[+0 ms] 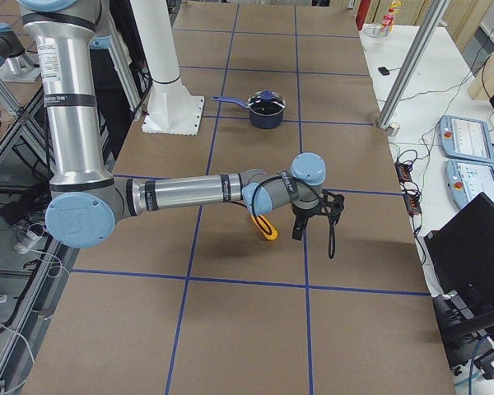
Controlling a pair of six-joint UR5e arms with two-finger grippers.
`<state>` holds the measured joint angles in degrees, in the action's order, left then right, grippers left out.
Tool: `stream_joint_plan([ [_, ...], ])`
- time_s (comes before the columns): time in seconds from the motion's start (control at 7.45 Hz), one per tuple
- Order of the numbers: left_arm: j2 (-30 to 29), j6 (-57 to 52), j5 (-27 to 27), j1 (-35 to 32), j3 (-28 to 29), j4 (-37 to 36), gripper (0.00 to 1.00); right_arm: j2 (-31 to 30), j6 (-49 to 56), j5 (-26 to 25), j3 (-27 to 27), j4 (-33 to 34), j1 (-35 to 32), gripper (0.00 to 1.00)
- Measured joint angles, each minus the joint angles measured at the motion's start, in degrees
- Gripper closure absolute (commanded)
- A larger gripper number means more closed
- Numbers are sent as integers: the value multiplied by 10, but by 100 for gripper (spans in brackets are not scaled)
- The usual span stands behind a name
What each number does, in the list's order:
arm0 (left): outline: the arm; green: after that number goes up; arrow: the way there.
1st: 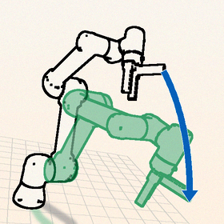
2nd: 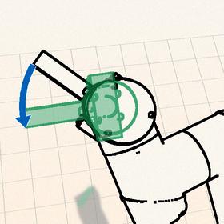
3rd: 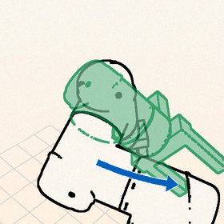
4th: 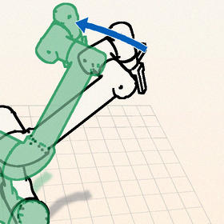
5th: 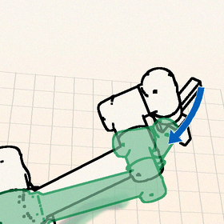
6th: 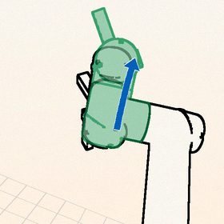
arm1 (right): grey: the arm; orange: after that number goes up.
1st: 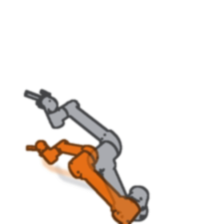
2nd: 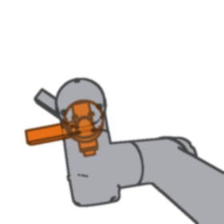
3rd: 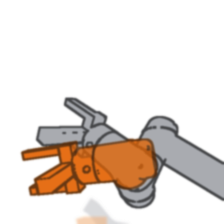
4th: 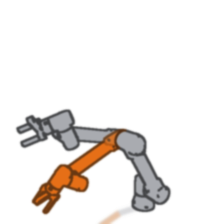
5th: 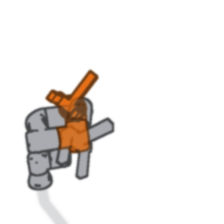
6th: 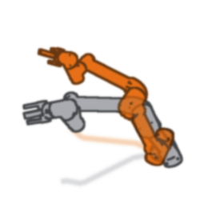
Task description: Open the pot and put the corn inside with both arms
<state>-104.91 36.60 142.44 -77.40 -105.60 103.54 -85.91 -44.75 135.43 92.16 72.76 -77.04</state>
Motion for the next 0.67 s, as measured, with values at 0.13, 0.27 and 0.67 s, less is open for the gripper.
stream_joint_plan([
  [0.13,-19,56,-30,40,-12,0,2,-11,-30,0,9,-2,11,0],
  [0.27,-43,106,-57,75,-18,-2,2,-32,-57,-1,30,-4,28,0],
  [0.67,-130,209,-122,160,-36,-70,2,-85,-118,-16,89,-7,75,0],
])
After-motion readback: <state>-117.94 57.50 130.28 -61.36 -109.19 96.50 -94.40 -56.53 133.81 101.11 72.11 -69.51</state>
